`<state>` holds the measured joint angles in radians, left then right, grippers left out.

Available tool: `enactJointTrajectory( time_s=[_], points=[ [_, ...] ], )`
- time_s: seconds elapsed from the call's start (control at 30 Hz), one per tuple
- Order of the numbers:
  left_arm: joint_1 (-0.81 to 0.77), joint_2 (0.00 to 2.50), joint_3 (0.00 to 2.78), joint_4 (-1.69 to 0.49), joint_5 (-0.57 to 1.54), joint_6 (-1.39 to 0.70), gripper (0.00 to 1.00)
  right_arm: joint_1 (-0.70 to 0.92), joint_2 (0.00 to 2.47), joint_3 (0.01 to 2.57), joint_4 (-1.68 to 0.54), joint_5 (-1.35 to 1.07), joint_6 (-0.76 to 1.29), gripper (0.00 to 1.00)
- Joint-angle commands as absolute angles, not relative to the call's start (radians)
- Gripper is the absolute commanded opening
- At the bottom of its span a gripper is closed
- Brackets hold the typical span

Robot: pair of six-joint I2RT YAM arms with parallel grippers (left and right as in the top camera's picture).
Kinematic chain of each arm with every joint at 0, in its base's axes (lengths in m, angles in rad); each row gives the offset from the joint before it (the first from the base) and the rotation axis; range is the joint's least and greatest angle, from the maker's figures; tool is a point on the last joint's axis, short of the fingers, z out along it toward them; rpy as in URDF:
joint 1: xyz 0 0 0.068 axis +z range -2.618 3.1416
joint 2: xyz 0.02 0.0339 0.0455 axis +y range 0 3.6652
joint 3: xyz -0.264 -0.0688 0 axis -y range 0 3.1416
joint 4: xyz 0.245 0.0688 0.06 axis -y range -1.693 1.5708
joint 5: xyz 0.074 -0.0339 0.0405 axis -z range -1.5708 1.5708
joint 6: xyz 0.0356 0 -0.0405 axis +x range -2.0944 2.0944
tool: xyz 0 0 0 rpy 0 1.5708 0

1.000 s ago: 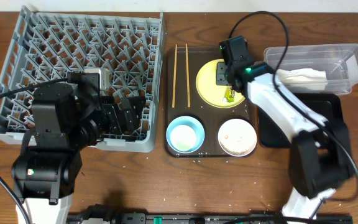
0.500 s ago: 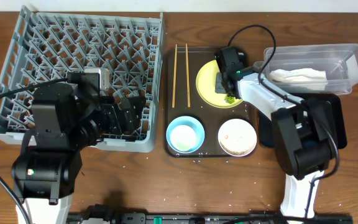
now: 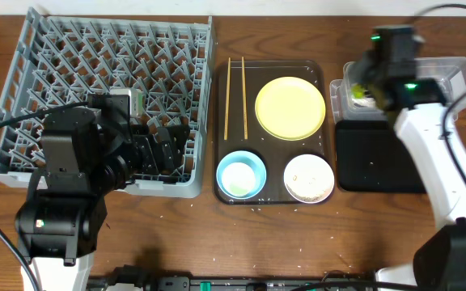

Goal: Sort waste into correct bins and load items into the dishwasher
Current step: 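Drop the green wrapper into the clear plastic bin, then grasp the white cup from the blue bowl with the right gripper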

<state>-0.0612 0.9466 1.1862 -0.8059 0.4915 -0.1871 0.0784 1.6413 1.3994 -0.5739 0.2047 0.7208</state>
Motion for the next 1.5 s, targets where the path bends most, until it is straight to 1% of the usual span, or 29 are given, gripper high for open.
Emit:
enactJointTrajectory(
  time_s=[0.0,0.1,0.13,0.17,0.2,0.23,0.27,0.33,0.57,0.7,0.77,0.9,1.0,1.13,1.23,1.3,1.4,1.47],
  points=[
    [-0.064,0.947,1.202,-0.807,0.498,-0.197,0.91,0.001,1.718,1.394,-0.566,0.239,0.931,0.01],
    [-0.064,0.947,1.202,-0.807,0.498,-0.197,0.91,-0.036,1.794,1.394,-0.524,0.240,0.930,0.01],
    [-0.064,0.947,1.202,-0.807,0.498,-0.197,0.91,-0.046,1.818,1.394,-0.500,0.239,0.916,0.09],
    [-0.064,0.947,1.202,-0.807,0.498,-0.197,0.91,-0.056,1.833,1.394,-0.481,0.230,0.876,0.24],
    [-0.064,0.947,1.202,-0.807,0.498,-0.197,0.91,-0.065,1.840,1.394,-0.478,0.203,0.839,0.57],
    [-0.064,0.947,1.202,-0.807,0.498,-0.197,0.91,-0.071,1.839,1.394,-0.480,0.175,0.818,0.65],
    [-0.064,0.947,1.202,-0.807,0.498,-0.197,0.91,-0.076,1.833,1.394,-0.484,0.131,0.780,0.72],
    [-0.064,0.947,1.202,-0.807,0.498,-0.197,0.91,-0.078,1.805,1.394,-0.506,0.041,0.715,0.76],
    [-0.064,0.947,1.202,-0.807,0.498,-0.197,0.91,-0.035,1.621,1.394,-0.642,-0.187,0.537,0.78],
    [-0.064,0.947,1.202,-0.807,0.498,-0.197,0.91,0.048,1.534,1.394,-0.725,-0.440,0.297,0.72],
    [-0.064,0.947,1.202,-0.807,0.498,-0.197,0.92,0.110,1.514,1.394,-0.803,-0.509,0.219,0.69],
    [-0.064,0.947,1.202,-0.807,0.498,-0.197,0.91,0.265,1.520,1.391,-0.945,-0.516,0.126,0.57],
    [-0.064,0.947,1.202,-0.807,0.498,-0.197,0.91,0.395,1.541,1.381,-1.006,-0.469,0.047,0.52],
    [-0.064,0.947,1.202,-0.807,0.498,-0.197,0.91,0.549,1.570,1.336,-0.986,-0.307,0.063,0.51],
    [-0.064,0.947,1.202,-0.807,0.498,-0.197,0.91,0.629,1.598,1.285,-0.921,-0.276,0.094,0.51],
    [-0.064,0.947,1.202,-0.807,0.498,-0.197,0.91,0.666,1.624,1.242,-0.860,-0.239,0.134,0.50],
    [-0.064,0.947,1.202,-0.807,0.498,-0.197,0.91,0.694,1.665,1.191,-0.788,-0.130,0.266,0.48],
    [-0.064,0.947,1.202,-0.807,0.498,-0.197,0.91,0.695,1.695,1.170,-0.741,-0.124,0.294,0.41]
  ],
)
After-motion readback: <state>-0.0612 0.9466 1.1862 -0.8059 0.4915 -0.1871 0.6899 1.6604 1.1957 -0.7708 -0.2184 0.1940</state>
